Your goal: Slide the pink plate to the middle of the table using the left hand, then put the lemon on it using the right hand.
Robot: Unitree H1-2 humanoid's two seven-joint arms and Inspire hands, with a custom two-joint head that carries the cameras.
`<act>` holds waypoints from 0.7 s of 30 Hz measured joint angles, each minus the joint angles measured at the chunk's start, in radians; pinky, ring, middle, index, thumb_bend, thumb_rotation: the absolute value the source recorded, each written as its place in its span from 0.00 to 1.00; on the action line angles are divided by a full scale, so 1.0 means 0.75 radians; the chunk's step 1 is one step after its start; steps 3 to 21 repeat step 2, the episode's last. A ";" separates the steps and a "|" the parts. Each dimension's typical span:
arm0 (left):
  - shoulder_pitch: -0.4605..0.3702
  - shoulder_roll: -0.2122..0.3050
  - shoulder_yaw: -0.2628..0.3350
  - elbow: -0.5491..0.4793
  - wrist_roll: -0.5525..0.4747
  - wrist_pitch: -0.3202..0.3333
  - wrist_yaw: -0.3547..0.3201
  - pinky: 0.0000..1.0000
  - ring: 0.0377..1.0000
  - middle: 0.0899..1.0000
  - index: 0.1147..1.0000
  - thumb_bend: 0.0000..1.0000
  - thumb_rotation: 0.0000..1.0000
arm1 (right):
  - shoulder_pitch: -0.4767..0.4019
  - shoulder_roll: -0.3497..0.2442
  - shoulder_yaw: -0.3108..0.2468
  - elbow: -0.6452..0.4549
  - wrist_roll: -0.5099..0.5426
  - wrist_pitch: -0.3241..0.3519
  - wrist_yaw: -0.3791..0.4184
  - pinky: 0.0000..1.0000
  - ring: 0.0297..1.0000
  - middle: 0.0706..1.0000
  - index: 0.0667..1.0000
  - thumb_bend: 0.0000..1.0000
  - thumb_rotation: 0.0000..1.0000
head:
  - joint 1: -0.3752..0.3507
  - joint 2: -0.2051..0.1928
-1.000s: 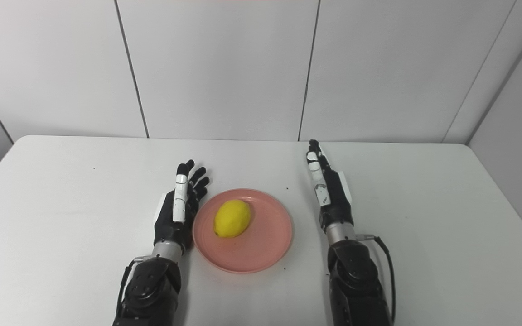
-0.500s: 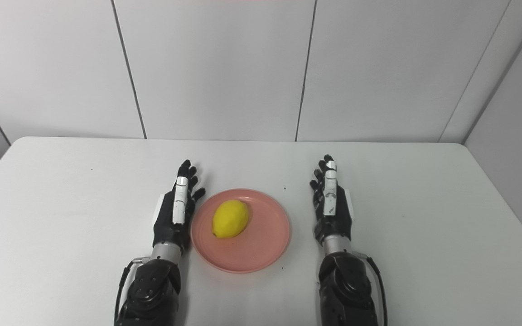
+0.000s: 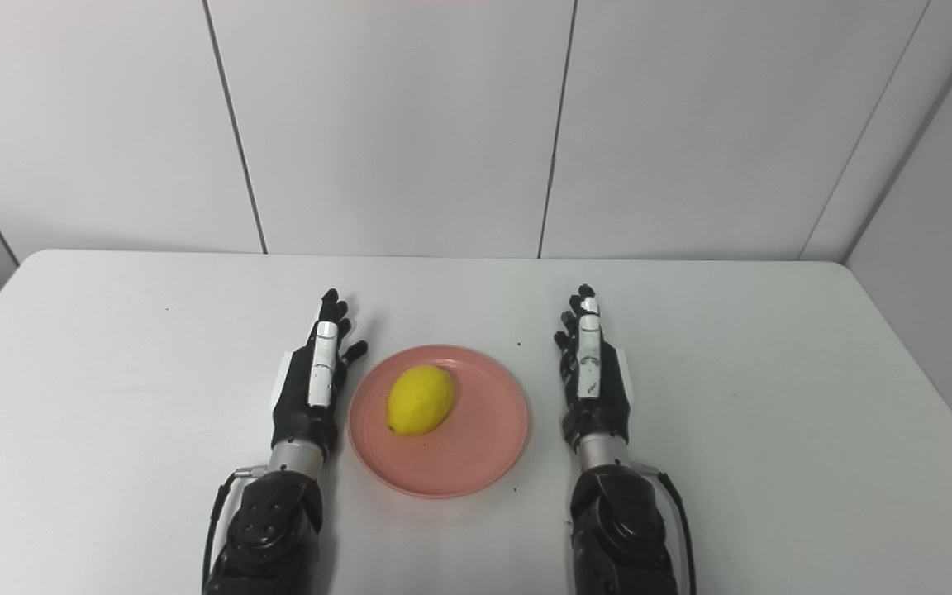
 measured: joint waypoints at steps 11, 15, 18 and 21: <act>-0.005 0.001 0.011 0.003 0.000 0.000 0.000 1.00 0.99 1.00 0.99 0.76 1.00 | 0.000 0.000 0.002 0.005 -0.004 -0.005 -0.002 1.00 1.00 1.00 1.00 0.80 0.99 | 0.000 0.000; -0.005 0.001 0.011 0.003 0.000 0.000 0.000 1.00 0.99 1.00 0.99 0.76 1.00 | 0.000 0.000 0.002 0.005 -0.004 -0.005 -0.002 1.00 1.00 1.00 1.00 0.80 0.99 | 0.000 0.000; -0.005 0.001 0.011 0.003 0.000 0.000 0.000 1.00 0.99 1.00 0.99 0.76 1.00 | 0.000 0.000 0.002 0.005 -0.004 -0.005 -0.002 1.00 1.00 1.00 1.00 0.80 0.99 | 0.000 0.000; -0.005 0.001 0.011 0.003 0.000 0.000 0.000 1.00 0.99 1.00 0.99 0.76 1.00 | 0.000 0.000 0.002 0.005 -0.004 -0.005 -0.002 1.00 1.00 1.00 1.00 0.80 0.99 | 0.000 0.000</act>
